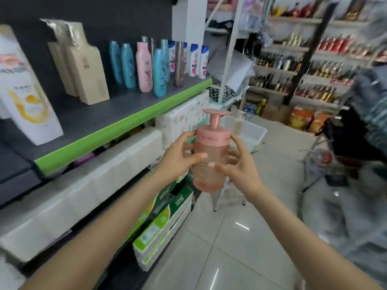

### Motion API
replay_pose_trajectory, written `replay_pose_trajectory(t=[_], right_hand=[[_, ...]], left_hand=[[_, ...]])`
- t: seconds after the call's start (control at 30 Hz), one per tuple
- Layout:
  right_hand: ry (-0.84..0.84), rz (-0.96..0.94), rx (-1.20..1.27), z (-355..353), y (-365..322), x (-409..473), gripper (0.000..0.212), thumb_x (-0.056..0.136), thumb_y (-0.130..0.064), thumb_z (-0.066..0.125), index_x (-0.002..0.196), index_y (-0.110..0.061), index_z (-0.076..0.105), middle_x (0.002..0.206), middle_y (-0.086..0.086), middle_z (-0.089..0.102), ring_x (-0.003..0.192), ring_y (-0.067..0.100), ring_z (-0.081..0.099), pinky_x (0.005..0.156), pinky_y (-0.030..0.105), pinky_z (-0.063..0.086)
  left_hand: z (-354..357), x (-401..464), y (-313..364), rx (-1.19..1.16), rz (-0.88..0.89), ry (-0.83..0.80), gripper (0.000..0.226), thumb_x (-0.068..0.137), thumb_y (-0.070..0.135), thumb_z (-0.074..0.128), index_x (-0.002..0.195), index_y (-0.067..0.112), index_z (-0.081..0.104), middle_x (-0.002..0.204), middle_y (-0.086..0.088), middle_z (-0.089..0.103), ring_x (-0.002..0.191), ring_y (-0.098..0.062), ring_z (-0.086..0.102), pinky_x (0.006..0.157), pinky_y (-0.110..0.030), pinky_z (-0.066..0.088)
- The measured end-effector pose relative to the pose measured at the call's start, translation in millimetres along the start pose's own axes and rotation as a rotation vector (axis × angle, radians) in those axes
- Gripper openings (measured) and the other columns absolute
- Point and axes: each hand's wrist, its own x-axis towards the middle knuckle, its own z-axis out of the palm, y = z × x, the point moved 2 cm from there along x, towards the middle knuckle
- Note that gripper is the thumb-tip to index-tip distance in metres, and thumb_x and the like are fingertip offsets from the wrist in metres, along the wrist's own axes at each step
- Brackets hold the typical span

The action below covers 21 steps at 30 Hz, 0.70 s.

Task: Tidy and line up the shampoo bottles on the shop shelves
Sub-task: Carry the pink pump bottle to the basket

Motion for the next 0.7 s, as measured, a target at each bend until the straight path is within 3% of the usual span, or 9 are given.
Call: replay_pose_trajectory(t=[0.07,0.17,0.33,0.47,0.57,0.7], right_hand=[[0.049,-0.001,-0.03,-14,16,28,0.084,0.068,-0.008,0.081,0.133,-0.035,0.036,0.115,-0.003,0.059,0.104,0.016,0.06,0.083,0.032,0.054],[0.121,0.003,-0.071,-35,41,67,0.086,0.065,-0.012,0.084,0.132,-0.038,0.035,0.118,-0.003,0.058,0.107,0.017,0.058,0.09,0.041,0.052],[0.182,0.058,-0.07,-80,90,134,0.087,0.063,-0.013,0.084,0.128,-0.04,0.034,0.108,-0.01,0.057,0.101,0.014,0.06,0.086,0.037,0.054],[0.195,0.068,-0.073,-127,131,198,0.083,0.065,-0.004,0.082,0.128,-0.032,0.035,0.111,-0.006,0.057,0.099,0.012,0.059,0.076,0.018,0.052],[0.17,0.07,-0.092,-161,157,248,0.084,0.064,-0.003,0.082,0.132,-0.024,0.036,0.113,-0.014,0.054,0.104,0.01,0.057,0.079,0.023,0.052],[0.137,0.086,-0.101,-213,197,322,0.085,0.064,-0.004,0.083,0.132,-0.024,0.036,0.113,-0.01,0.056,0.102,0.008,0.058,0.077,0.021,0.053]], left_hand=[[13,38,-9,-0.028,-0.005,-0.041,0.059,0.079,0.017,0.073,0.13,0.026,0.044,0.118,-0.004,0.058,0.113,-0.021,0.057,0.093,-0.046,0.051],[36,93,-23,-0.058,-0.033,-0.087,0.057,0.077,0.018,0.074,0.123,0.031,0.043,0.119,-0.005,0.058,0.109,-0.022,0.059,0.091,-0.046,0.052],[87,181,-48,-0.095,-0.05,-0.147,0.057,0.077,0.016,0.074,0.124,0.027,0.044,0.115,-0.003,0.058,0.103,-0.009,0.058,0.08,-0.025,0.053],[133,257,-72,-0.101,-0.084,-0.18,0.056,0.077,0.019,0.075,0.121,0.031,0.044,0.111,0.0,0.061,0.102,-0.012,0.061,0.083,-0.03,0.054],[164,314,-83,-0.103,-0.092,-0.185,0.054,0.077,0.018,0.074,0.119,0.033,0.043,0.111,0.002,0.06,0.099,-0.007,0.061,0.075,-0.021,0.052],[209,398,-102,-0.094,-0.121,-0.189,0.056,0.077,0.019,0.074,0.121,0.032,0.042,0.117,-0.004,0.06,0.103,-0.014,0.062,0.081,-0.025,0.053]])
